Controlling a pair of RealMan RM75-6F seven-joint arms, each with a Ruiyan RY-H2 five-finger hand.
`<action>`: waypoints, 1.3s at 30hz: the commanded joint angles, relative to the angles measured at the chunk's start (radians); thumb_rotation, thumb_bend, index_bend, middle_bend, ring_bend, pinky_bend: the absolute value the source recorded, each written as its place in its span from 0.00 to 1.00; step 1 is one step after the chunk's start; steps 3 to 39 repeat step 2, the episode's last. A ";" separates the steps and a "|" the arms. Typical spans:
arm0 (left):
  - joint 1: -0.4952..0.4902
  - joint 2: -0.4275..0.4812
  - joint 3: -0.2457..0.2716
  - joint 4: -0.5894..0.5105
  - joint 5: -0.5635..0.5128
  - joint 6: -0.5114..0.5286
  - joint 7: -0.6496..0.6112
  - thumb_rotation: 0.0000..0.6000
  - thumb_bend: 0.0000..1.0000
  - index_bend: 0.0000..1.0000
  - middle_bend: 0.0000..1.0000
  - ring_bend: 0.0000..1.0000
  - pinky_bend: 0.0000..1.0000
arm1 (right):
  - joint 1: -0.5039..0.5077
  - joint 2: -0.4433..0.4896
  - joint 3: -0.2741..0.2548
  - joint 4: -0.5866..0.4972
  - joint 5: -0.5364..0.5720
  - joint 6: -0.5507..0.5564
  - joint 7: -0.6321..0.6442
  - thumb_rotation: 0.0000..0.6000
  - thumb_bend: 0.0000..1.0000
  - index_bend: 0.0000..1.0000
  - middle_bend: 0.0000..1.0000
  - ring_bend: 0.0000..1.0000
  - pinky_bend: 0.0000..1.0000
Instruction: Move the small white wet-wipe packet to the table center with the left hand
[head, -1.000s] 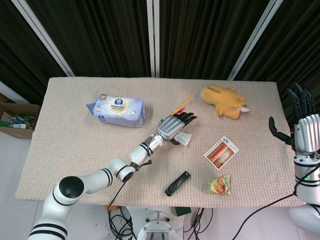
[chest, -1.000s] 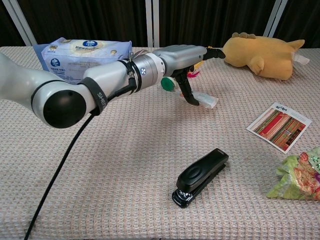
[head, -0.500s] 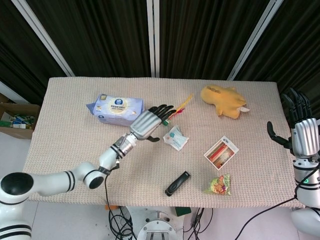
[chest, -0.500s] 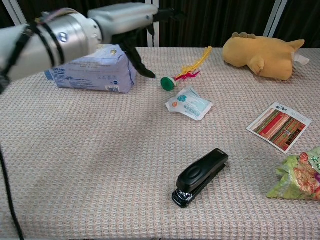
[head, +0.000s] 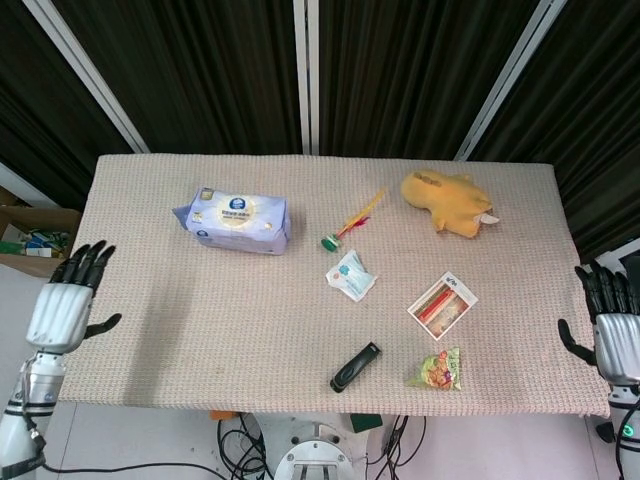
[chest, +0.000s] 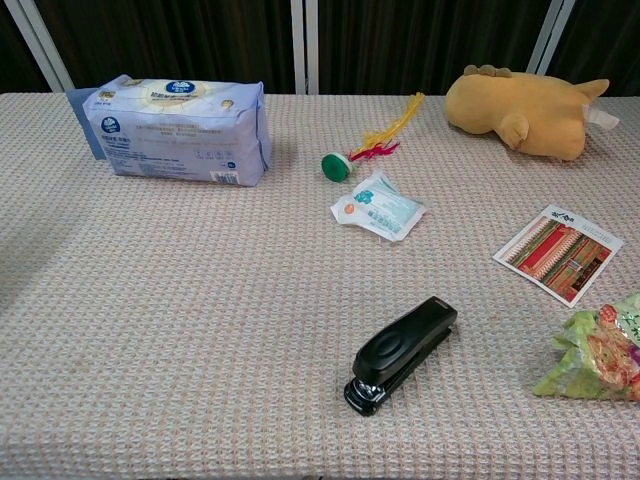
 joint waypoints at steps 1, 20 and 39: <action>0.124 -0.046 0.062 0.151 0.015 0.065 -0.148 1.00 0.04 0.05 0.06 0.04 0.19 | -0.050 0.025 -0.046 -0.037 0.057 -0.061 -0.051 1.00 0.39 0.00 0.00 0.00 0.00; 0.136 -0.048 0.065 0.168 0.014 0.063 -0.167 0.99 0.03 0.05 0.06 0.04 0.19 | -0.052 0.025 -0.047 -0.036 0.061 -0.069 -0.050 1.00 0.39 0.00 0.00 0.00 0.00; 0.136 -0.048 0.065 0.168 0.014 0.063 -0.167 0.99 0.03 0.05 0.06 0.04 0.19 | -0.052 0.025 -0.047 -0.036 0.061 -0.069 -0.050 1.00 0.39 0.00 0.00 0.00 0.00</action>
